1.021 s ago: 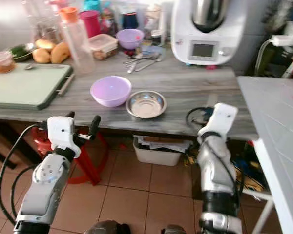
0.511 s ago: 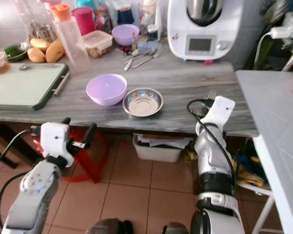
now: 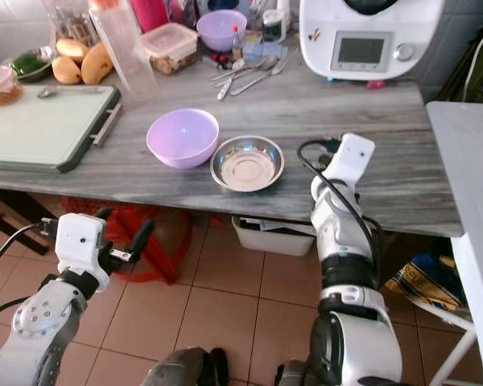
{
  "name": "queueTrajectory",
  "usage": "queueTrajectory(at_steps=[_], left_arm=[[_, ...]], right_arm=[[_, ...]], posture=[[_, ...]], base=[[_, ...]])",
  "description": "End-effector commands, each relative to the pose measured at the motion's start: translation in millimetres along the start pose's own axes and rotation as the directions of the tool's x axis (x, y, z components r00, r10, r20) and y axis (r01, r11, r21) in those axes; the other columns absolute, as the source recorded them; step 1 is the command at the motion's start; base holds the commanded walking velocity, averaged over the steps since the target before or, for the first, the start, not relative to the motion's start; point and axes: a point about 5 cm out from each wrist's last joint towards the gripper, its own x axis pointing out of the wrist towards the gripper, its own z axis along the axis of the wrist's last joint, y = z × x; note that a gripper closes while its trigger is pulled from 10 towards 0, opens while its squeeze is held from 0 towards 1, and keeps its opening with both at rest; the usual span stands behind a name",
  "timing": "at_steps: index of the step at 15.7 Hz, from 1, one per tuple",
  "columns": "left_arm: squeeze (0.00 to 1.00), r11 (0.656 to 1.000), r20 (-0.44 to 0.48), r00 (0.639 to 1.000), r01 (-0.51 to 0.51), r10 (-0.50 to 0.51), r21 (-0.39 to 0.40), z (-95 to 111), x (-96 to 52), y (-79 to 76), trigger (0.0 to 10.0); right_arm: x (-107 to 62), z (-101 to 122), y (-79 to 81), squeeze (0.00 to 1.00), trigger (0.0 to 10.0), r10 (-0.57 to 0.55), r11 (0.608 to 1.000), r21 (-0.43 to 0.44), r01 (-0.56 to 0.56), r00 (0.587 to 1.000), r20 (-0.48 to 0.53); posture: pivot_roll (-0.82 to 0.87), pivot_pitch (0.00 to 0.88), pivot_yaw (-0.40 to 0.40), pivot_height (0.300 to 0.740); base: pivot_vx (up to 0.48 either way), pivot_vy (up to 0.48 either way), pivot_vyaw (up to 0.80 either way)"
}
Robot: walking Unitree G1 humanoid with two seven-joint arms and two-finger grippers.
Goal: Setting the table
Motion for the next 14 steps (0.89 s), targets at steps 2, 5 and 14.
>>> queueTrajectory(at_steps=[2, 5, 14], left_arm=[[0.00, 1.000, -0.008, 1.000, -0.001, 0.001, 0.001, 2.4, -4.1, 0.5, 10.0], [0.00, 1.000, -0.018, 1.000, 0.005, -0.005, -0.003, 1.1, -6.5, -2.2, 10.0], [0.00, 1.000, -0.033, 0.999, 0.011, -0.012, -0.016, 1.4, -7.3, -4.3, 10.0]], right_arm=[[0.9, -1.6, 13.8, 0.00, 10.0, 0.053, 0.999, -0.001, -0.053, 0.999, -0.010], [2.8, -3.2, 19.0, 0.00, 10.0, 0.085, 0.996, -0.004, -0.085, 0.996, -0.031], [9.4, -2.9, 23.2, 0.00, 10.0, 0.117, 0.993, -0.006, -0.117, 0.992, -0.049]], posture=[[0.09, 0.138, 0.122, 0.740], [0.09, 0.142, 0.118, 0.740], [0.09, 0.146, 0.111, 0.740]], base=[[0.000, 0.000, 0.00], [0.000, 0.000, 0.00], [0.000, 0.000, 0.00]])
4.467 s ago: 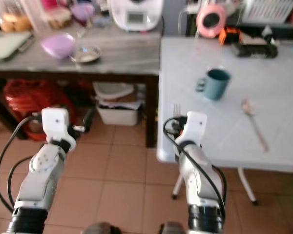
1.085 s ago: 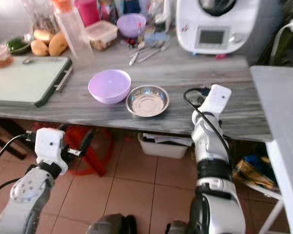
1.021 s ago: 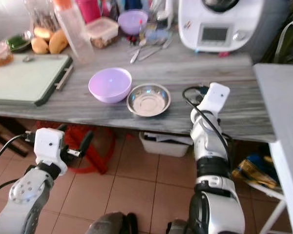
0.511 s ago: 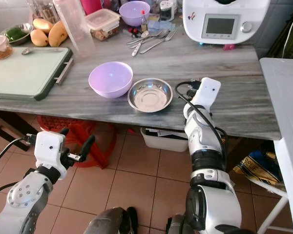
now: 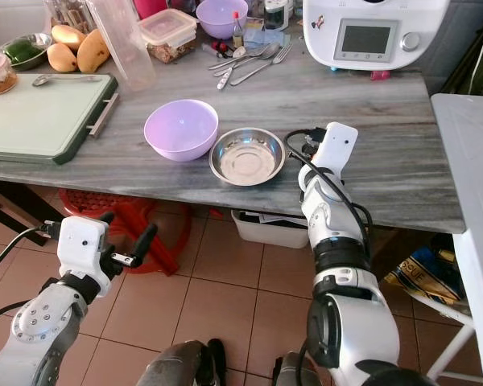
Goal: Setting the table
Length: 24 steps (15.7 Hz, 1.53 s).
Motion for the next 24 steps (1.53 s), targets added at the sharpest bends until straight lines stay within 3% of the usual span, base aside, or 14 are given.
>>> queueTrajectory(at_steps=[1, 3, 4, 5, 6, 7, 12, 18, 22, 24], left_arm=[[0.00, 1.000, -0.006, 1.000, 0.003, -0.003, -0.003, 0.7, -2.6, 0.0, 10.0], [0.00, 1.000, -0.009, 1.000, 0.004, -0.004, -0.003, 0.4, -2.3, 0.0, 10.0], [0.00, 1.000, -0.011, 1.000, 0.003, -0.004, -0.003, 0.3, -1.9, -0.3, 10.0], [0.00, 1.000, -0.012, 1.000, 0.003, -0.003, -0.002, 0.1, -1.9, -0.2, 10.0], [0.00, 1.000, -0.013, 1.000, 0.003, -0.003, -0.002, 0.1, -1.7, -0.4, 10.0], [0.00, 1.000, -0.014, 1.000, 0.002, -0.002, -0.002, 0.0, -1.4, -0.5, 10.0], [0.00, 1.000, -0.017, 1.000, -0.002, 0.002, -0.001, -0.8, 0.4, -0.6, 10.0], [0.00, 1.000, 0.005, 1.000, -0.012, 0.012, -0.004, 1.2, 8.2, -1.9, 10.0], [0.00, 1.000, 0.035, 0.999, -0.017, 0.017, -0.019, 4.1, 18.9, -4.9, 10.0], [0.00, 0.999, 0.078, 0.996, -0.027, 0.030, -0.031, 9.1, 30.5, -7.8, 10.0]], right_arm=[[0.5, -7.2, 3.6, 0.00, 10.0, 0.008, 1.000, 0.006, -0.007, 0.999, -0.032], [1.0, -7.7, 4.7, 0.05, 10.0, 0.015, 1.000, 0.007, -0.014, 0.999, -0.036], [1.4, -8.0, 4.9, 0.62, 10.0, 0.022, 1.000, 0.005, -0.021, 0.999, -0.038], [1.6, -8.1, 4.8, 0.82, 10.0, 0.025, 1.000, 0.002, -0.025, 0.999, -0.039], [2.0, -8.0, 4.7, 0.85, 10.0, 0.027, 1.000, 0.000, -0.027, 0.999, -0.040], [2.3, -7.9, 4.3, 0.96, 10.0, 0.030, 1.000, -0.004, -0.030, 0.999, -0.041], [2.9, -6.7, 3.9, 0.96, 10.0, 0.046, 0.998, -0.032, -0.047, 0.998, -0.036], [0.9, 10.4, 6.7, 0.96, 10.0, 0.070, 0.991, -0.120, -0.064, 0.996, 0.046], [-3.0, 20.1, 1.2, 0.95, 10.0, 0.073, 0.982, -0.182, -0.053, 0.992, 0.105], [-10.4, 33.1, -4.8, 0.95, 10.0, 0.074, 0.969, -0.244, -0.024, 0.978, 0.197]], posture=[[0.09, 0.146, 0.112, 0.740], [0.09, 0.147, 0.111, 0.740], [0.09, 0.147, 0.111, 0.740], [0.09, 0.147, 0.111, 0.740], [0.09, 0.148, 0.110, 0.740], [0.08, 0.147, 0.109, 0.740], [0.08, 0.142, 0.107, 0.740], [0.07, 0.117, 0.096, 0.740], [0.04, 0.071, 0.086, 0.740], [0.03, 0.038, 0.080, 0.740]], base=[[0.000, 0.000, 0.00], [0.000, 0.000, 0.00], [0.000, 0.000, 0.00], [0.000, 0.000, 0.00], [0.000, 0.000, 0.00], [0.000, 0.000, 0.00], [0.000, 0.000, 0.00], [0.000, 0.000, 0.00], [0.000, 0.000, 0.00], [0.000, 0.000, 0.00]])
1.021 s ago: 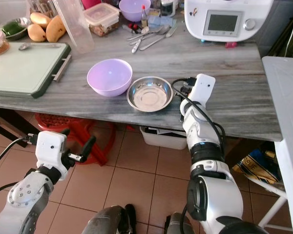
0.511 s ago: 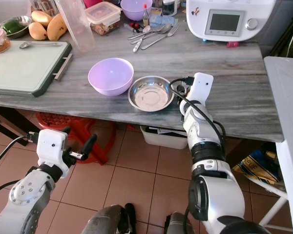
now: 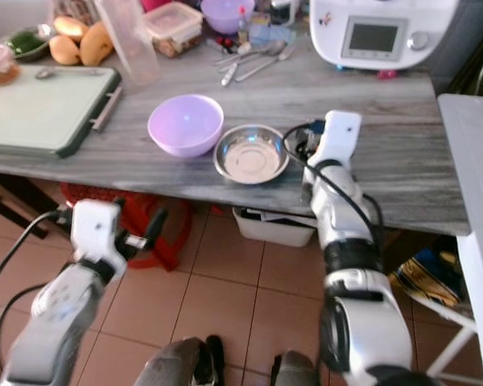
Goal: Setting the table
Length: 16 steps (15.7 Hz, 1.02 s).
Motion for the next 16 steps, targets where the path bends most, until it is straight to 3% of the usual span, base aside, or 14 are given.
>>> queueTrajectory(at_steps=[1, 4, 6, 8, 10, 16], left_arm=[[0.00, 0.999, 0.002, 0.999, -0.037, 0.036, 0.012, -1.7, 2.3, 1.8, 10.0], [0.00, 0.996, 0.016, 0.996, -0.084, 0.084, -0.015, -1.6, 13.0, 1.6, 10.0], [0.00, 0.995, 0.037, 0.995, -0.094, 0.095, -0.025, -0.3, 23.0, -0.3, 10.0], [0.00, 0.995, 0.060, 0.994, -0.095, 0.096, -0.030, -0.4, 28.6, -2.6, 10.0], [0.00, 0.994, 0.071, 0.992, -0.099, 0.101, -0.039, -0.5, 34.5, -3.4, 10.0], [0.00, 0.994, 0.092, 0.991, -0.097, 0.101, -0.042, -0.5, 42.7, -4.3, 10.0]], right_arm=[[-5.0, 11.3, -1.0, 0.95, 10.0, 0.003, 0.999, -0.039, 0.000, 0.997, 0.080], [-19.5, 13.3, -4.8, 0.94, 10.0, 0.006, 0.995, -0.100, 0.009, 0.990, 0.144], [-42.2, 7.4, -3.4, 0.00, 10.0, 0.052, 0.984, -0.179, -0.016, 0.979, 0.199], [-63.7, 1.0, -6.5, 0.00, 10.0, 0.058, 0.972, -0.234, -0.005, 0.973, 0.222], [-83.9, -11.8, -15.5, 0.00, 10.0, -0.003, 0.965, -0.258, 0.053, 0.982, 0.190], [-95.7, -23.1, -25.3, 0.00, 10.0, -0.053, 0.969, -0.235, 0.081, 0.991, 0.126]], posture=[[0.02, 0.022, 0.076, 0.740], [0.00, 0.000, 0.067, 0.740], [-0.03, 0.000, 0.052, 0.740], [-0.04, 0.000, 0.044, 0.740], [-0.05, 0.000, 0.038, 0.740], [-0.07, 0.000, 0.041, 0.740]], base=[[0.000, 0.000, 0.00], [0.000, 0.000, 0.00], [0.000, 0.000, 0.00], [0.000, 0.000, 0.00], [0.000, 0.000, 0.00], [-0.125, 0.000, 0.00]])
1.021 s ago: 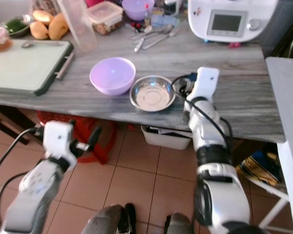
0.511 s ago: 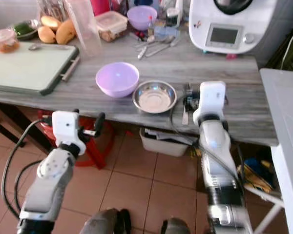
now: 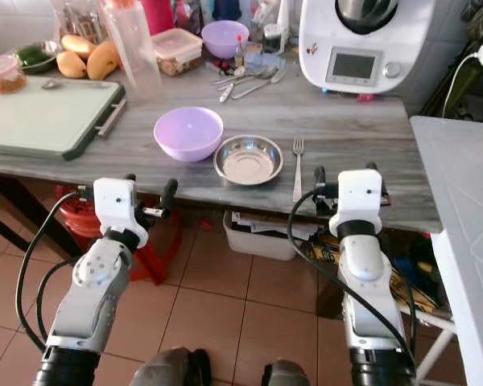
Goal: Setting the table
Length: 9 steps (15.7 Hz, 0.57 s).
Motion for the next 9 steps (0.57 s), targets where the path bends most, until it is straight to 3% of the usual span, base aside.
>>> queueTrajectory(at_steps=[1, 7, 9], left_arm=[[0.00, 1.000, 0.002, 1.000, -0.012, 0.012, 0.008, -0.5, 0.9, 2.8, 10.0], [0.00, 1.000, 0.006, 1.000, -0.012, 0.012, 0.014, -2.1, 1.4, 4.2, 10.0], [0.00, 1.000, 0.011, 1.000, -0.008, 0.008, 0.018, -2.2, 1.5, 4.7, 10.0]], right_arm=[[-0.5, 5.5, -2.3, 0.00, 10.0, -0.022, 1.000, 0.020, 0.022, 1.000, 0.011], [0.3, 3.2, -0.8, 0.00, 10.0, -0.024, 0.999, 0.026, 0.024, 1.000, -0.016], [-0.1, 1.9, -1.7, 0.00, 10.0, -0.031, 0.999, 0.025, 0.032, 0.999, -0.027]], posture=[[-0.07, 0.000, 0.041, 0.740], [-0.06, 0.000, 0.045, 0.740], [-0.06, 0.000, 0.045, 0.740]], base=[[-0.255, 0.000, 0.00], [-0.252, 0.000, 0.00], [0.000, 0.000, 0.00]])
